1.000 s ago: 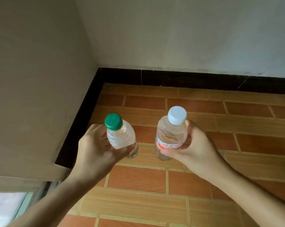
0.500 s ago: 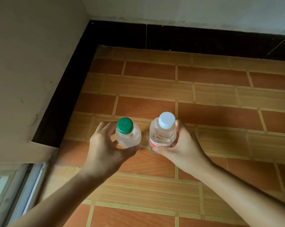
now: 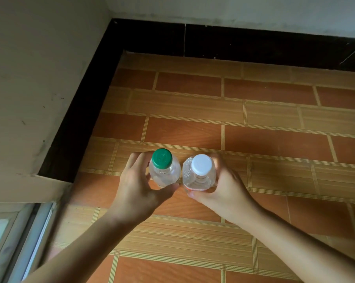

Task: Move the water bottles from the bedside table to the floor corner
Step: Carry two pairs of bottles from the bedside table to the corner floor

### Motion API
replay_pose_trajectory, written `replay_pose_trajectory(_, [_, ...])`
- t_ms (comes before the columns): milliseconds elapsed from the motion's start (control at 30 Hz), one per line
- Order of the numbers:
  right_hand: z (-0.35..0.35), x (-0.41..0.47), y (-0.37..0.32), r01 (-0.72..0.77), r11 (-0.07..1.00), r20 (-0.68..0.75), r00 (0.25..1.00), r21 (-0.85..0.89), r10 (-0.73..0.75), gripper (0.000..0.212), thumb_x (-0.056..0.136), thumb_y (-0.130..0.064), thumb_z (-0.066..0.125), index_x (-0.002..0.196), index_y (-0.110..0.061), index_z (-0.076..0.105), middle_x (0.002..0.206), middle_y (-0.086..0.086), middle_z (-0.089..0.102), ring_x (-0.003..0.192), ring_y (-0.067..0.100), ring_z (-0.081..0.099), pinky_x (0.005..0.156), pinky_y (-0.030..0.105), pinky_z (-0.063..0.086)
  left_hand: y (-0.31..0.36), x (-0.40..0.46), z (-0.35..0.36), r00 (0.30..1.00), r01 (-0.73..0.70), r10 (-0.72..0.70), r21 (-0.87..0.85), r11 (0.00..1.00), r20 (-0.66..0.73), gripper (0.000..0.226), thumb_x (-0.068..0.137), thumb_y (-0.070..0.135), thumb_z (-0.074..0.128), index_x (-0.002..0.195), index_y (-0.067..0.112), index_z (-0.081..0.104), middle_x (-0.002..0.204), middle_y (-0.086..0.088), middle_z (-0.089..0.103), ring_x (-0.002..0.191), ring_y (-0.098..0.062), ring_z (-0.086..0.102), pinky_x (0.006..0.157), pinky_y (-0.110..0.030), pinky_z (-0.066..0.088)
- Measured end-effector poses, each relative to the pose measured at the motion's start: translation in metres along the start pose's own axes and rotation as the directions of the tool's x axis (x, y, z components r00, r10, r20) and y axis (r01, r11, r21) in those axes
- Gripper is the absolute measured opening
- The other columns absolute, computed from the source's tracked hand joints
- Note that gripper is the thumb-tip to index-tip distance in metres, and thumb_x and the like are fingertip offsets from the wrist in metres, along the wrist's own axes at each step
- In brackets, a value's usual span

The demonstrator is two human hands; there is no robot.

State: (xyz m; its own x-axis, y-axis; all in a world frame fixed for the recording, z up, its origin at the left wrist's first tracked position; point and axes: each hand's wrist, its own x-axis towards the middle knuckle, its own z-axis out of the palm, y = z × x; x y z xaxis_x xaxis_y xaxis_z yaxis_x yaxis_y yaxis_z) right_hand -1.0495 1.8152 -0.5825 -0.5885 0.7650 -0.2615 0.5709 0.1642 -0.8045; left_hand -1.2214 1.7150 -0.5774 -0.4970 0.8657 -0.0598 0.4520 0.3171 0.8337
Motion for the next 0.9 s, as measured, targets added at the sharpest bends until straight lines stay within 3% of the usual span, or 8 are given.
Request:
replay_pose_trajectory(100, [-0.006, 0.0, 0.001, -0.011, 1.0, 0.021, 1.0, -0.018, 0.012, 0.071, 0.061, -0.021, 0.09, 0.12, -0.029, 0.052, 0.107, -0.015, 0.066, 0.099, 0.002, 0.062, 0.084, 0.017, 0.049, 0.003, 0.0, -0.002, 0.999, 0.03, -0.031, 0.01, 0.999, 0.025, 0.064, 0.054, 0.026, 0.092, 0.106, 0.029, 0.055, 0.102, 0.012, 0.055, 0.101, -0.003, 0.055, 0.084, -0.022, 0.053])
replay_pose_trajectory(267, [-0.027, -0.005, -0.014, -0.089, 0.996, 0.087, 0.992, -0.028, 0.091, 0.1, 0.058, -0.028, 0.094, 0.142, -0.029, 0.04, 0.132, -0.013, 0.055, 0.124, 0.004, 0.051, 0.108, 0.027, 0.041, 0.022, 0.002, -0.017, 0.998, 0.039, -0.04, 0.027, 0.999, 0.05, 0.086, 0.052, 0.03, 0.092, 0.127, 0.024, 0.05, 0.117, 0.006, 0.055, 0.113, -0.009, 0.054, 0.095, -0.029, 0.05])
replay_pose_trajectory(367, [-0.055, -0.007, -0.041, -0.082, 0.985, 0.212, 0.971, -0.15, 0.113, 0.097, 0.058, -0.036, 0.093, 0.14, -0.031, 0.043, 0.135, -0.013, 0.052, 0.129, 0.004, 0.047, 0.11, 0.026, 0.036, 0.047, 0.008, -0.041, 0.995, -0.012, -0.004, 0.153, 0.988, 0.101, 0.089, 0.053, 0.037, 0.09, 0.131, 0.026, 0.048, 0.12, 0.008, 0.055, 0.117, -0.012, 0.054, 0.098, -0.034, 0.049])
replay_pose_trajectory(467, [-0.091, -0.012, -0.084, -0.028, 0.939, 0.344, 0.927, -0.342, 0.153, 0.082, 0.063, -0.042, 0.09, 0.133, -0.026, 0.051, 0.13, -0.012, 0.053, 0.123, 0.005, 0.049, 0.104, 0.023, 0.039, 0.087, 0.018, -0.077, 0.971, -0.06, -0.03, 0.359, 0.931, 0.239, 0.086, 0.061, 0.042, 0.086, 0.135, 0.021, 0.048, 0.126, 0.004, 0.058, 0.118, -0.013, 0.055, 0.096, -0.025, 0.044])
replay_pose_trajectory(600, [-0.151, -0.036, -0.169, 0.022, 0.906, 0.365, 0.919, -0.422, 0.148, 0.073, 0.069, -0.047, 0.083, 0.133, -0.026, 0.053, 0.136, -0.005, 0.055, 0.126, 0.011, 0.052, 0.105, 0.028, 0.043, 0.171, 0.021, -0.136, 0.943, -0.099, -0.083, 0.509, 0.855, 0.323, 0.081, 0.066, 0.048, 0.081, 0.136, 0.022, 0.049, 0.134, 0.001, 0.059, 0.12, -0.015, 0.055, 0.101, -0.029, 0.046])
replay_pose_trajectory(767, [-0.246, -0.083, -0.298, 0.087, 0.882, 0.307, 0.949, -0.463, 0.067, 0.068, 0.075, -0.045, 0.075, 0.136, -0.036, 0.048, 0.142, -0.01, 0.051, 0.126, 0.01, 0.052, 0.104, 0.034, 0.047, 0.31, 0.012, -0.221, 0.926, -0.233, 0.001, 0.57, 0.788, 0.377, 0.069, 0.072, 0.043, 0.077, 0.135, 0.028, 0.051, 0.134, 0.006, 0.058, 0.121, -0.011, 0.054, 0.097, -0.022, 0.045])
replay_pose_trajectory(900, [-0.341, -0.134, -0.422, 0.106, 0.87, 0.265, 0.964, -0.482, 0.029, 0.068, 0.077, -0.038, 0.077, 0.138, -0.035, 0.047, 0.14, -0.01, 0.051, 0.122, 0.011, 0.055, 0.102, 0.033, 0.05, 0.451, -0.001, -0.303, 0.91, -0.304, 0.05, 0.579, 0.756, 0.412, 0.066, 0.075, 0.037, 0.075, 0.135, 0.031, 0.049, 0.136, 0.006, 0.055, 0.122, -0.013, 0.052, 0.099, -0.03, 0.048])
